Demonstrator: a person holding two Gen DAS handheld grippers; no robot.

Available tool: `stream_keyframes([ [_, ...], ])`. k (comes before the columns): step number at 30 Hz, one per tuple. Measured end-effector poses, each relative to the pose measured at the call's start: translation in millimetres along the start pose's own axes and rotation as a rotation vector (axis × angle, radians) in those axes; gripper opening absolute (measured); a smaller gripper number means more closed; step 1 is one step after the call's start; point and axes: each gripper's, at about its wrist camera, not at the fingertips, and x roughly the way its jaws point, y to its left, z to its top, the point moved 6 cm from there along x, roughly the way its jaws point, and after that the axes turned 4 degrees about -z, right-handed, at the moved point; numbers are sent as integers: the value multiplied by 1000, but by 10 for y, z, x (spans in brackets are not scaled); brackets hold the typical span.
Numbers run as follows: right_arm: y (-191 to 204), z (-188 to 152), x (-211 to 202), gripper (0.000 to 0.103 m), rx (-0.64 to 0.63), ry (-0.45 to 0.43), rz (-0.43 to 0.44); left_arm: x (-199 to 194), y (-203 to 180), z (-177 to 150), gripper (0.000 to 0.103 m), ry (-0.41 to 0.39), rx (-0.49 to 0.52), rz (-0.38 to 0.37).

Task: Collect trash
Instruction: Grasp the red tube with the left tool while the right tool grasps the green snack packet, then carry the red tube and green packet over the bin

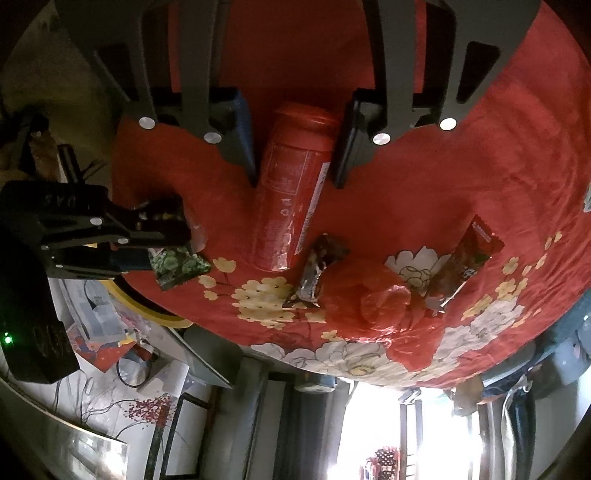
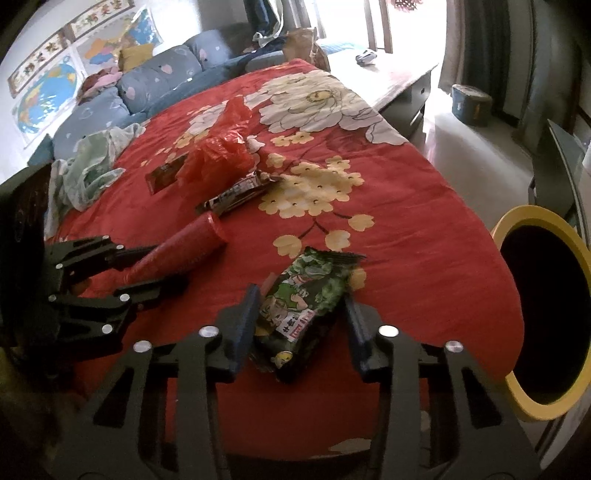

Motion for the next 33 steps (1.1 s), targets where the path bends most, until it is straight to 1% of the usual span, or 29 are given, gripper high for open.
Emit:
stream_keyframes([
  [1,1,1,-5,25,1,-2,0,6,-11,4,36,-1,-7,8],
  [2,-1,8,-16,23,-3,-5,3,8,-14,6,36,-2,-9,12],
  [3,-7,20,-27,10,-6,-8,0,10,-21,10,36,-3,-12,17],
  [4,-15,34,-39,5,-11,-12,-4,12,-31,16,36,-5,-18,21],
  [9,-89,50,-64,4,-2,-17,-5,10,-59,44,34,-16,-35,22],
  [17,-226,155,-181,4,19,-59,-22,-68,-159,170,33,-64,-55,-14],
  [33,-853,351,-463,4,142,-152,-89,-136,-539,469,31,-129,-39,-67],
])
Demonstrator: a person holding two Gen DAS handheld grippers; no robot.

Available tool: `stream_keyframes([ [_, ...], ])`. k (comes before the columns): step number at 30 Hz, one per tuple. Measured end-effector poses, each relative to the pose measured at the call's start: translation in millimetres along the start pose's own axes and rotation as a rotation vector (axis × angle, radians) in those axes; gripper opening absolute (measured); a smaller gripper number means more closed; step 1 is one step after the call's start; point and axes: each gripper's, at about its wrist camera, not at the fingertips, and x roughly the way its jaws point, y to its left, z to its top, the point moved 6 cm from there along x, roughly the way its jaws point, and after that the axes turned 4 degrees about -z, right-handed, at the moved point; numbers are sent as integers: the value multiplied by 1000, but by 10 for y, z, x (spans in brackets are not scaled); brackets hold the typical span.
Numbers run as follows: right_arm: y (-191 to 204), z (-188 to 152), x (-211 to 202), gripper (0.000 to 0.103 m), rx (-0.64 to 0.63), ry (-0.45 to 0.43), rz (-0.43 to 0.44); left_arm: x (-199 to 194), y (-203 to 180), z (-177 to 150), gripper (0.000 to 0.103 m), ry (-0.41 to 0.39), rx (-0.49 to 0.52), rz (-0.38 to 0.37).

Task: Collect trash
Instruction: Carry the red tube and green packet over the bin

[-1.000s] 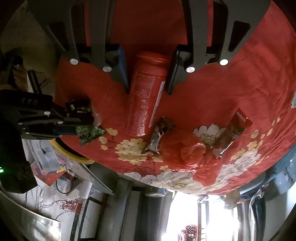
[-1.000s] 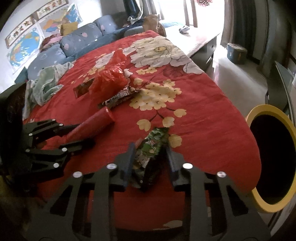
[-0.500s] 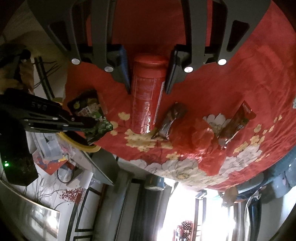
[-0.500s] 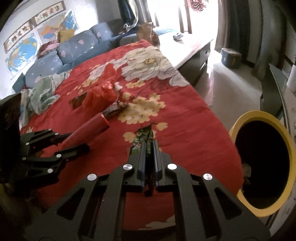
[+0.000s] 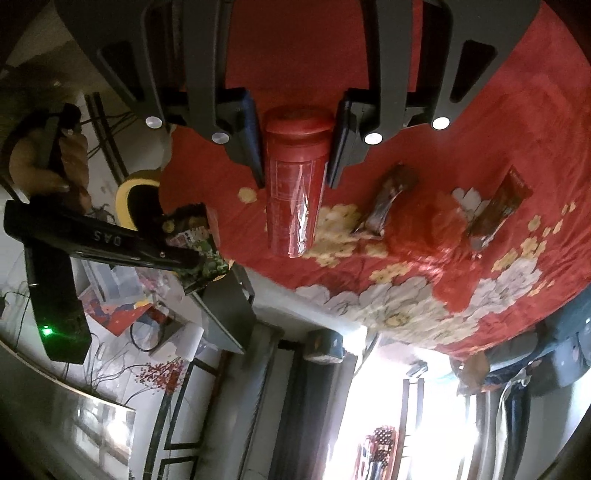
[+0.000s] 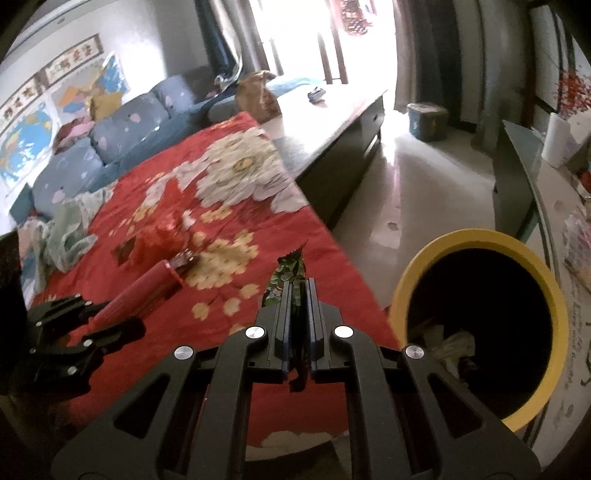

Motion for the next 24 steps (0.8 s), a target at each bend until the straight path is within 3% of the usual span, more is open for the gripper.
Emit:
stream_keyframes([
  [24,-1029,202,-280,4,202,-104,-127,236,-755,405,30,-46,65,-120],
])
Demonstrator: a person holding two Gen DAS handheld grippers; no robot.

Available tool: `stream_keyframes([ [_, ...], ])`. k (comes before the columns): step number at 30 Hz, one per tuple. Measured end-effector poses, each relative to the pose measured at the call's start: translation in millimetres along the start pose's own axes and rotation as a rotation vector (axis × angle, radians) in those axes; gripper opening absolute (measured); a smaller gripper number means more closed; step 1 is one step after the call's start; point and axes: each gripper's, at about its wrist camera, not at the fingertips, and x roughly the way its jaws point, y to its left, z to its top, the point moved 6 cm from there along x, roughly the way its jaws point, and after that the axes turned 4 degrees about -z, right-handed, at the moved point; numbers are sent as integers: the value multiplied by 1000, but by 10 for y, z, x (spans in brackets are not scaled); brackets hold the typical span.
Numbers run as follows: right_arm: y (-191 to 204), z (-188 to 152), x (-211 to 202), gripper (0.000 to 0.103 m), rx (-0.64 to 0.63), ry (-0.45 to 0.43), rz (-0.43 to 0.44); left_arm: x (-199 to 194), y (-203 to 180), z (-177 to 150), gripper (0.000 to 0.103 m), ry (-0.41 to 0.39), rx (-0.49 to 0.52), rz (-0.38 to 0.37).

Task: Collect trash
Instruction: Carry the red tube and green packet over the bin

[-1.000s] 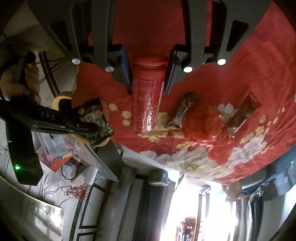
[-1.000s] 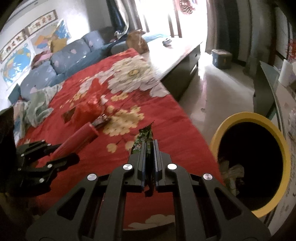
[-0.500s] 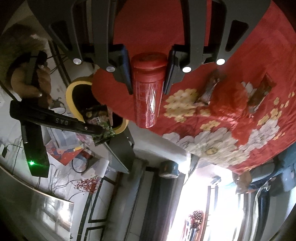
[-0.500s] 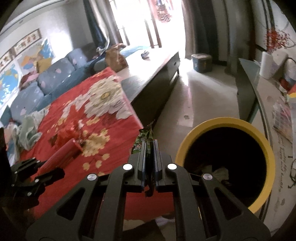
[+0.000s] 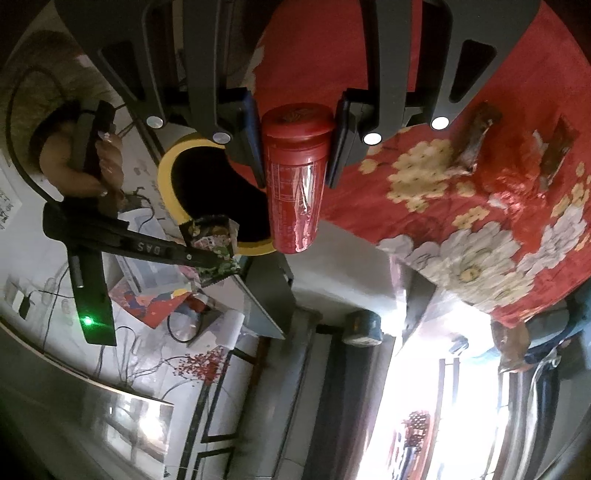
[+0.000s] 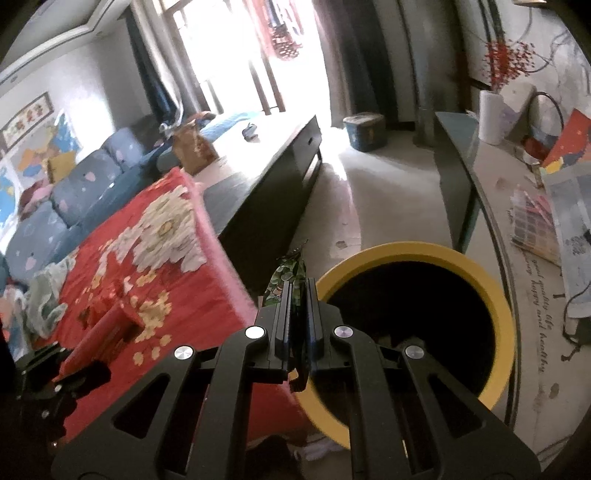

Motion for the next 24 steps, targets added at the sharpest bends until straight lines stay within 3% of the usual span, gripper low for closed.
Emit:
stream_keyframes([
  [24,-835,65,-53,4,147,-38,-107,399,-553,120,30,38,102,-75],
])
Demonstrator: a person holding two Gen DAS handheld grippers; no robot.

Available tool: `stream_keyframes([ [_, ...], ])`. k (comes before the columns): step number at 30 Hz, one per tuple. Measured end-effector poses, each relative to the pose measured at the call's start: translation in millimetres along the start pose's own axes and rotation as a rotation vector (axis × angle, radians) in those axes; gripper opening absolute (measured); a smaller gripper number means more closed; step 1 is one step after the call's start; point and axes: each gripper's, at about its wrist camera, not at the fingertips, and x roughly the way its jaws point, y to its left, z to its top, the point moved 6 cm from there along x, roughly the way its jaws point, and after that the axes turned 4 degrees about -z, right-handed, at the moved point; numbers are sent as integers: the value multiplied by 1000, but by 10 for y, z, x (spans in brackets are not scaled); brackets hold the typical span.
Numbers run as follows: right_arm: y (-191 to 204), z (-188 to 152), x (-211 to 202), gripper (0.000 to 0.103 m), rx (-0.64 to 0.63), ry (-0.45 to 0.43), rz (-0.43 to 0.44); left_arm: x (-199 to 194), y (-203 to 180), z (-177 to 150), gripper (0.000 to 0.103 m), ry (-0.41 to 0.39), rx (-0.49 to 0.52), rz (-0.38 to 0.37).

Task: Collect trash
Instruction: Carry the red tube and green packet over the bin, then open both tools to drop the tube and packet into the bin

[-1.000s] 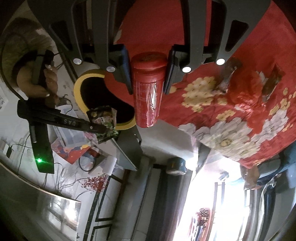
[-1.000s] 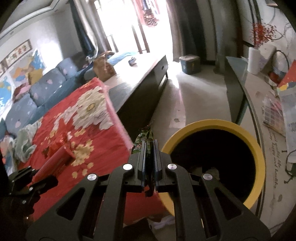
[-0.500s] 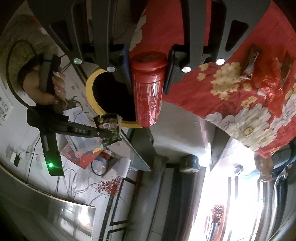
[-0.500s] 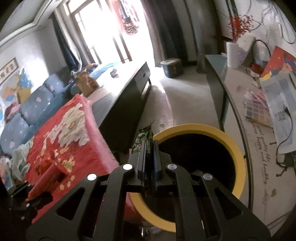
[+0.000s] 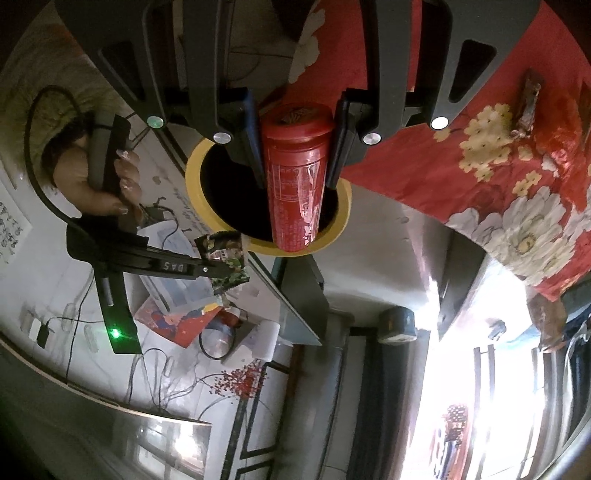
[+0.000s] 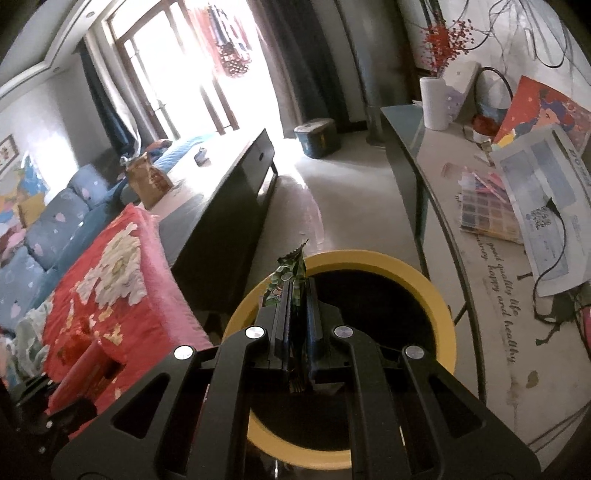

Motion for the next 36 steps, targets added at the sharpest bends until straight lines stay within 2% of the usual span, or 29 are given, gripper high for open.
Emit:
stream_keyframes([
  [13,-322,-28,93,4,48,23,-45,320,-163,64,30,32,23,-39],
  [36,-649,-174,323,7,88,98,-77,937,-264,-32,30,133,39,-46],
])
